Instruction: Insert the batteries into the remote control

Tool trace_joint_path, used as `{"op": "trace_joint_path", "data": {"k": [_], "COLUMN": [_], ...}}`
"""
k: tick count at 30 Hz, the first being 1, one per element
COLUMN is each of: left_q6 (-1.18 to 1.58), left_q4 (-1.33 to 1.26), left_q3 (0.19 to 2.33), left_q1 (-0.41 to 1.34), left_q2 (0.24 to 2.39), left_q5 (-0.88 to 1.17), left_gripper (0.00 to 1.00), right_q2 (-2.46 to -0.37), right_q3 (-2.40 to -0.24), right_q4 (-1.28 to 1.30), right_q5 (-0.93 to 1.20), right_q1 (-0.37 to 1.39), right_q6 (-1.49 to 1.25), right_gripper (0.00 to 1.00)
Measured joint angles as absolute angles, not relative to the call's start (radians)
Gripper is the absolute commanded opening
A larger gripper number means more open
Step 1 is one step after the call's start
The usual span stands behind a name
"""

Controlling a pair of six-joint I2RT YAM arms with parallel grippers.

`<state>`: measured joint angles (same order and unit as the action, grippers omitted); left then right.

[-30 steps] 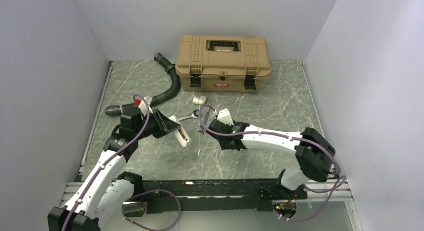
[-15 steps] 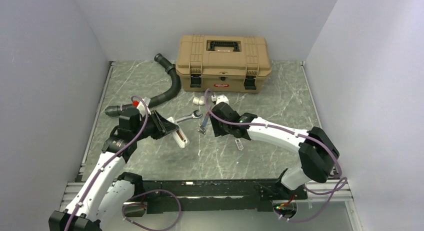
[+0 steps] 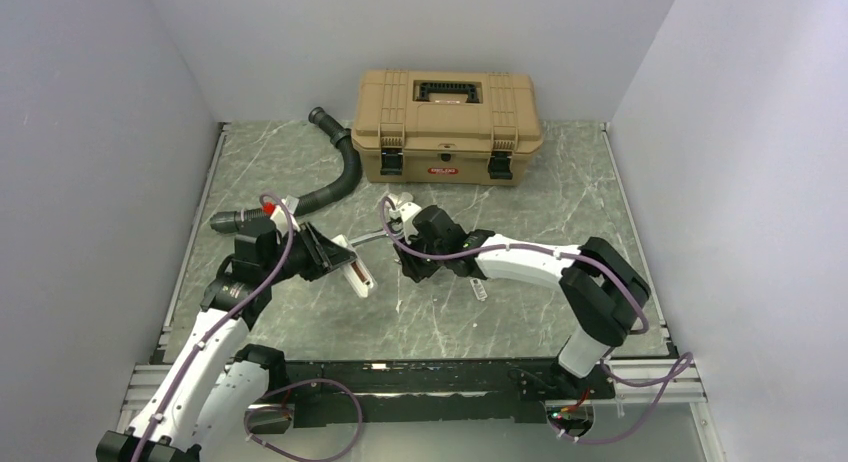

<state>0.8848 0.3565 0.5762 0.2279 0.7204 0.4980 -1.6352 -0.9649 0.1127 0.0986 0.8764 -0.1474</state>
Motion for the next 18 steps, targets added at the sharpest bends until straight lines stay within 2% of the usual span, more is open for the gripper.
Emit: {"op": "trace_joint_path", "data": {"k": [18], "left_q6": [0.884], "left_q4": [0.364], "left_q3": [0.576], "left_q1": [0.224], "left_q2": [0.717], "left_q5": [0.498], "left_gripper": [0.00], "right_q2": [-1.729], "right_q3": [-0.972], "right_q4": [0.080], "right_q5": [0.049], "right_q1": [0.873], "right_q6": [-0.139], "right_gripper": [0.45]}}
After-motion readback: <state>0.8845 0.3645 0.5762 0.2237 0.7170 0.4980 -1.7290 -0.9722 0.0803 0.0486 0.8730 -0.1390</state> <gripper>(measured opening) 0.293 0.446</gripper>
